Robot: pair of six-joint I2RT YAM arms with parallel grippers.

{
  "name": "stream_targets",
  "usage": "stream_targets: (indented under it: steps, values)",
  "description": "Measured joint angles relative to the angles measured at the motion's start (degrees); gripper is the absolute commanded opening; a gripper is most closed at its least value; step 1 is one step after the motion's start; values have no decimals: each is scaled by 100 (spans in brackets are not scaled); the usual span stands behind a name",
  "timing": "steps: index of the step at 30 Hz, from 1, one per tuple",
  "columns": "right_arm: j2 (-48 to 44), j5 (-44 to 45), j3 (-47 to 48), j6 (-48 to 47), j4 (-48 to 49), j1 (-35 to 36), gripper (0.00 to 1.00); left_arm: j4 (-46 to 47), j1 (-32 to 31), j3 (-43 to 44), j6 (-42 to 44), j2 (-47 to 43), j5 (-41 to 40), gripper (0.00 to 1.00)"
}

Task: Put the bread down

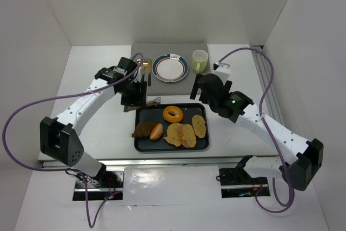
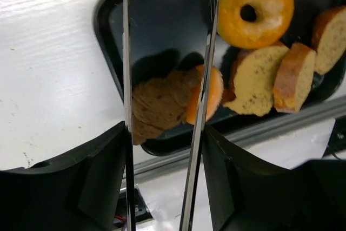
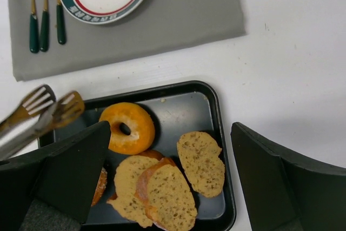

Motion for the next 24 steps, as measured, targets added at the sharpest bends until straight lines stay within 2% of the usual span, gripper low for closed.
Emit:
stream_targets:
  steps: [6,10,19,24]
  values:
    - [-59,26,55,-17,-22,-31,99,-9,-424,-37,-227,-289,468,67]
    - [-57,20,55,-9,-39,-31,99,146,-485,-256,-485,-382,839,67]
    - [-57,20,52,4,-59,-31,99,170,-487,-376,-756,-358,876,67]
    - [-48,17,52,4,-59,-31,99,337,-487,-573,-782,-249,933,62]
